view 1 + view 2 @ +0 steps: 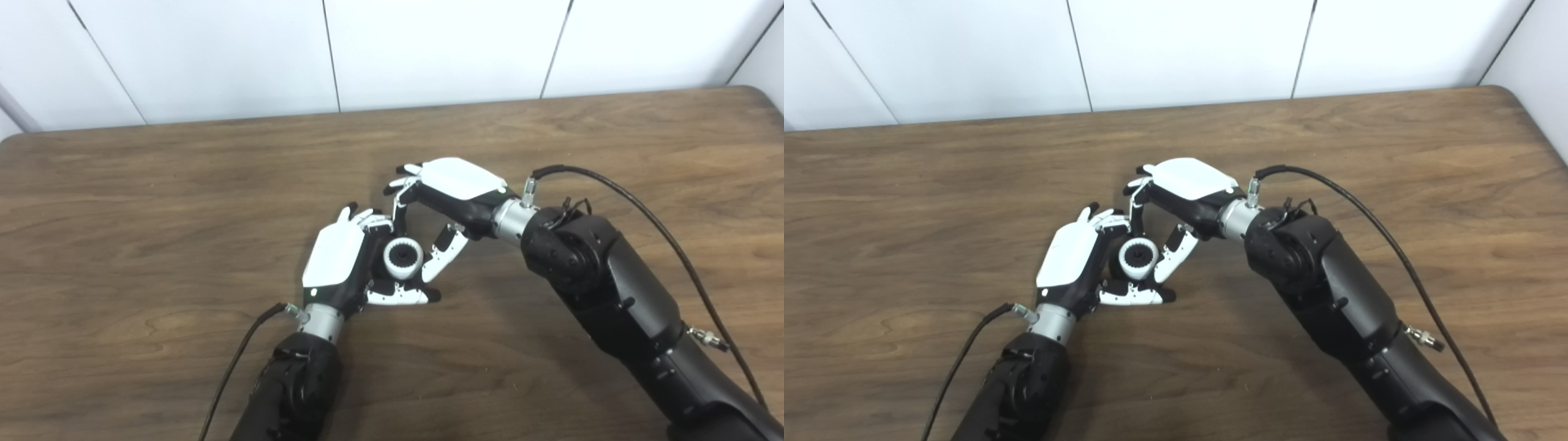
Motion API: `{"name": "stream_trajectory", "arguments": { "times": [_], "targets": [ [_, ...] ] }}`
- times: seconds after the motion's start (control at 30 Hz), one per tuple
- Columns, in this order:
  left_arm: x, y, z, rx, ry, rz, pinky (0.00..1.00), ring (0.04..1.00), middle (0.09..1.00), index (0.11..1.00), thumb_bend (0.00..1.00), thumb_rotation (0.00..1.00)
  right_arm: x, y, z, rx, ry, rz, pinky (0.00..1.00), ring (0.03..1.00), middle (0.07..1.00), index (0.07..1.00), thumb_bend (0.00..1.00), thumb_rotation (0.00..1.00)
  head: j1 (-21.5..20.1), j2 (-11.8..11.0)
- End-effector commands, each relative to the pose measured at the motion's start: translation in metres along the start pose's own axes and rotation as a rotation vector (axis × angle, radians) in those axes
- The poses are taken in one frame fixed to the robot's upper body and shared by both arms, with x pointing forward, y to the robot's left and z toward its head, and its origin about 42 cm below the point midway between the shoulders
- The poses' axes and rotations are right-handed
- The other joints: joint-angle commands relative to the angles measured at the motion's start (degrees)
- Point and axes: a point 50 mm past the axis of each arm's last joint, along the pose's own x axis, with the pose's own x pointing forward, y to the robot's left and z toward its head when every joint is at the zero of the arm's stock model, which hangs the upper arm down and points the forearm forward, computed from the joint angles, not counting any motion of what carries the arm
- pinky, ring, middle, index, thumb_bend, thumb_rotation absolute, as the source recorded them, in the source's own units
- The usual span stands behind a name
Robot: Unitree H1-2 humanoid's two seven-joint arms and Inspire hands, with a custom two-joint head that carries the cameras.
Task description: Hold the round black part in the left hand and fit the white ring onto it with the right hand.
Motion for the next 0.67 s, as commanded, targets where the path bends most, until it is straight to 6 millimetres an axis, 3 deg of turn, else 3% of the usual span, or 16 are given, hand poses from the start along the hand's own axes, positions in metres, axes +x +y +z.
{"name": "stream_trajectory", "arguments": {
  "times": [0.0, 0.63],
  "targets": [
    [-0.003, -0.007, -0.008, 0.026, 0.041, -0.035, 1.00, 0.881, 0.769, 0.483, 0.52, 0.05, -0.003, -0.021, 0.006, -0.044, -0.034, -0.072, 0.99, 0.977, 0.877, 0.679, 1.00, 0.29, 0.09, 0.08],
    [-0.002, -0.006, -0.011, 0.030, 0.049, -0.033, 1.00, 0.880, 0.767, 0.483, 0.52, 0.05, -0.030, -0.057, -0.017, -0.035, 0.062, -0.133, 1.00, 0.999, 0.901, 0.710, 1.00, 0.30, 0.15, -0.15]
  ]
}}
